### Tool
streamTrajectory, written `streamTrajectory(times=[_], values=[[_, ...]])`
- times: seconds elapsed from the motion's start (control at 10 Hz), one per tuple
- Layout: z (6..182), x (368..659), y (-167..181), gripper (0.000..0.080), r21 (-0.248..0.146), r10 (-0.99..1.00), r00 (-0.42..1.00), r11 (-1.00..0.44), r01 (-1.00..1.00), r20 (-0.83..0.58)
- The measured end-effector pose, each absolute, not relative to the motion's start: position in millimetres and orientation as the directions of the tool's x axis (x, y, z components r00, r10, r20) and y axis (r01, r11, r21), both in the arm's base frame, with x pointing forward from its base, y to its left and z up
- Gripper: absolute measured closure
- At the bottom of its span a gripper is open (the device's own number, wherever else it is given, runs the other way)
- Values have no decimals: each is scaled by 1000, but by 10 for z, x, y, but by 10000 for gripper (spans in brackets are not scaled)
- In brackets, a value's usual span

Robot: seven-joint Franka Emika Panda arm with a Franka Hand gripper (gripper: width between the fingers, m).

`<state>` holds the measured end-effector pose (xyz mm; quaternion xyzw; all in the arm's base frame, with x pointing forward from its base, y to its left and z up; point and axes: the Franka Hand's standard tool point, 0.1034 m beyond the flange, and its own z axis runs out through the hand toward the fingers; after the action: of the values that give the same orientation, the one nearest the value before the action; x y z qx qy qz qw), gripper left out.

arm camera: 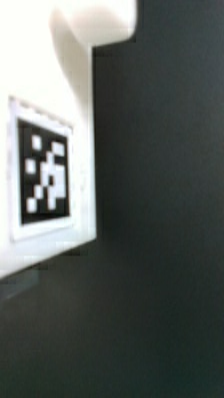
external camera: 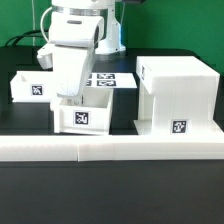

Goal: Assemble drawer

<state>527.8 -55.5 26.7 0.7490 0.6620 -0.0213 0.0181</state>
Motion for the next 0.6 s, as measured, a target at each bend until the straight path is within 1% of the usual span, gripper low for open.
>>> streamTrajectory(times=[0.2, 0.3, 0.4, 0.6], values=[[208, 5290, -497, 757, -9, 992, 117, -118, 993, -53], [203, 5317, -468, 757, -5, 990, 129, -129, 992, -51], [194, 5312, -479, 757, 9, 990, 131, -130, 991, -50], [189, 5305, -484, 757, 6, 990, 133, -133, 991, -51]])
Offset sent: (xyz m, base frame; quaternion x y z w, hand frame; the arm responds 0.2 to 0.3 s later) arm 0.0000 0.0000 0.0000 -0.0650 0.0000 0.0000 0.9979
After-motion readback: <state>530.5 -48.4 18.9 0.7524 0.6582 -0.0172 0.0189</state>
